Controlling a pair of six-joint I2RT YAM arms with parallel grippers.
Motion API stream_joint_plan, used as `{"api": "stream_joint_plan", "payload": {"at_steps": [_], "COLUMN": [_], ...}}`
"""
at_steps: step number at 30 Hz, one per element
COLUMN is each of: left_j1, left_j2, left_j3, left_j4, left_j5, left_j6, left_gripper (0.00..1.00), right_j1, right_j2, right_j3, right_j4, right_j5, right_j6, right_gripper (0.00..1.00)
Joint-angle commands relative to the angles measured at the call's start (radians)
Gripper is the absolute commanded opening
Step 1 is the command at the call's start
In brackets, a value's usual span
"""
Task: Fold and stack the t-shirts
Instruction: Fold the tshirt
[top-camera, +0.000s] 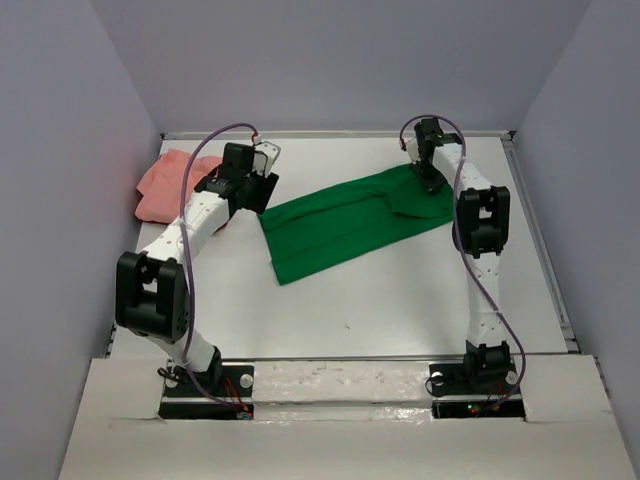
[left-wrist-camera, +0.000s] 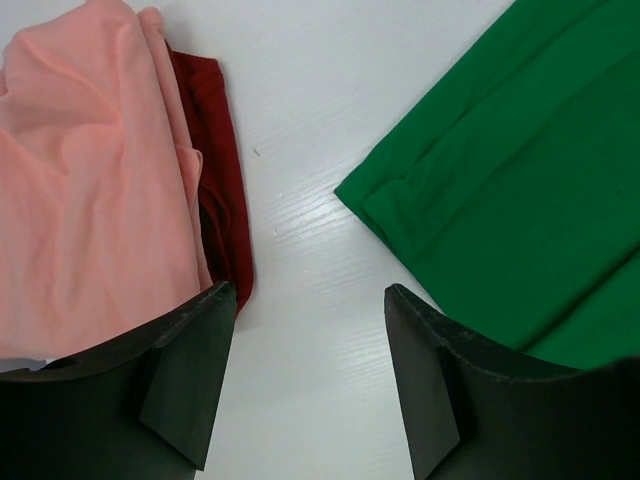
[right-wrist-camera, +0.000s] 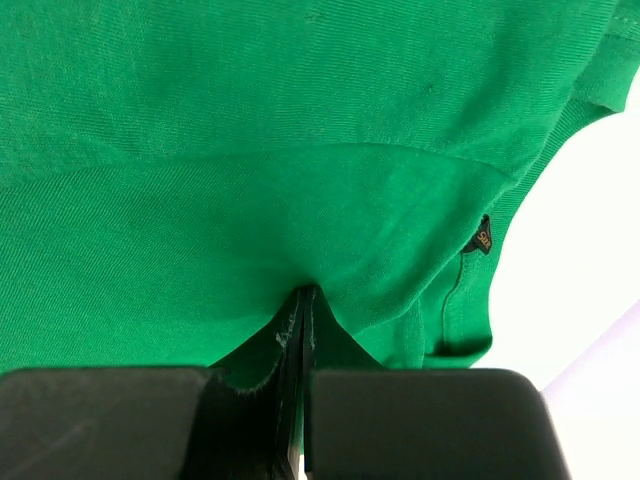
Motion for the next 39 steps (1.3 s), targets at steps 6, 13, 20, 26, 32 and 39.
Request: {"api": "stream_joint_plan", "payload": {"at_steps": [6, 13, 20, 26, 32, 39], "left_j1": [-0.020, -0.019, -0.019, -0.015, 0.000, 0.008], "left_j2": [0.012, 0.031, 0.143, 0.258, 0.322, 0.358], "left_j3": [0.102, 0.095, 0.199, 0.240, 0.228, 0.208], "left_j4": [-0.035, -0.074, -0.145, -0.145, -0.096, -0.073], "left_j5": [0.015, 0.195, 0.279, 0.252, 0.206, 0.184], "left_j6": [0.019, 0.073, 0.101, 0.110, 0.090, 0.082], "left_gripper": [0.72, 0.59, 0.26, 0.25, 0.31, 0.34], "right_j1": [-0.001, -0.011, -0.011, -0.011, -0.011, -0.011], "right_j2": [-0.314, -0.667, -0.936, -0.965, -0.942, -0.918], "right_j3": [-0.184, -0.530, -0.937, -1.114, -1.125, -1.109], "right_j4": [0.241, 0.250, 0.302, 0.354, 0.361, 0.351], "right_j5": [0.076, 0.039, -0.094, -0.125, -0.148, -0.147], "right_j6": [0.033, 0.076, 0.096, 0.116, 0.119, 0.116], "right_gripper": [0.07, 0.14, 0.14, 0.03, 0.03, 0.03]}}
